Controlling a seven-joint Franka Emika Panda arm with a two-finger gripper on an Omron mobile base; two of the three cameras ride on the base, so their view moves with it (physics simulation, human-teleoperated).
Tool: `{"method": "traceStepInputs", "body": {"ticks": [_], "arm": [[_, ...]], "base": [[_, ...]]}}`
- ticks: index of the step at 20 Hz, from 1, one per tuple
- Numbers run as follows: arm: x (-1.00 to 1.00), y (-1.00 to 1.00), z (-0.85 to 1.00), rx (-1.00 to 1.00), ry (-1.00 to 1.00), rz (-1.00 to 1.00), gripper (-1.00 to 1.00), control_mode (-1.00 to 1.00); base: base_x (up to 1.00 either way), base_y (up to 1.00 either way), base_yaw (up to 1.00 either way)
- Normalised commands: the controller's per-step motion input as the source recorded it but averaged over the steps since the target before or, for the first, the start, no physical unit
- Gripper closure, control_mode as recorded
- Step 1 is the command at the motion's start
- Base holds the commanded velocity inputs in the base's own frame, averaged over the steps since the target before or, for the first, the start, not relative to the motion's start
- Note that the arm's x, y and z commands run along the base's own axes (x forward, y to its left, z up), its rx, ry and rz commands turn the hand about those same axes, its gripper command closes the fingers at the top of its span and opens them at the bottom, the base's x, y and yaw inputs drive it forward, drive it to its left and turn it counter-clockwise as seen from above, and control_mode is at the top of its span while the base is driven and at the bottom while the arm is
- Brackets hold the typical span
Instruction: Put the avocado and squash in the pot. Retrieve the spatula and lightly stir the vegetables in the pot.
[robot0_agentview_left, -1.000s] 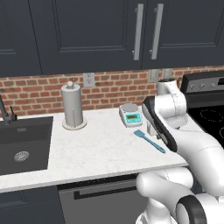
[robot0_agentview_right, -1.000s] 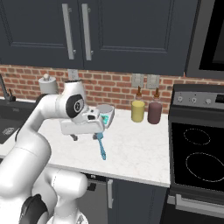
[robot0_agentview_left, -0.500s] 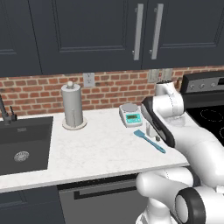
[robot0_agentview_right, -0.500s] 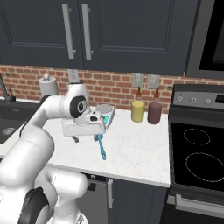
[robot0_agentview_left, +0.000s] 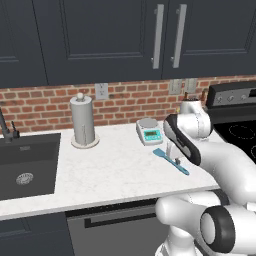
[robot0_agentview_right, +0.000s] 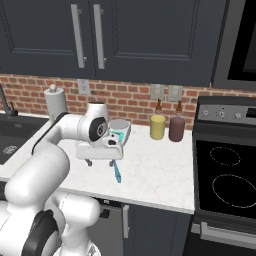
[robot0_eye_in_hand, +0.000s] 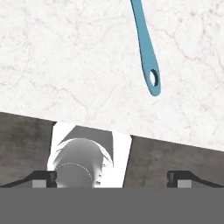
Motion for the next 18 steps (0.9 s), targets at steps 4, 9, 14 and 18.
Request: {"method": "traceStepInputs", "body": {"ticks": [4, 9, 14, 18], "arm": [[0.09, -0.11, -0.20, 0.10, 0.00, 0.00, -1.00, -1.00], [0.14, -0.13, -0.20, 0.03, 0.01, 0.00, -1.00, -1.00], [0.29, -0.04, -0.30, 0.01, 0.00, 0.00, -1.00, -1.00], [0.31, -0.06, -0.36, 0.00, 0.00, 0.00, -1.00, -1.00]], "base": [[0.00, 0.00, 0.00], [0.00, 0.00, 0.00], [0.00, 0.00, 0.00], [0.00, 0.00, 0.00]]}}
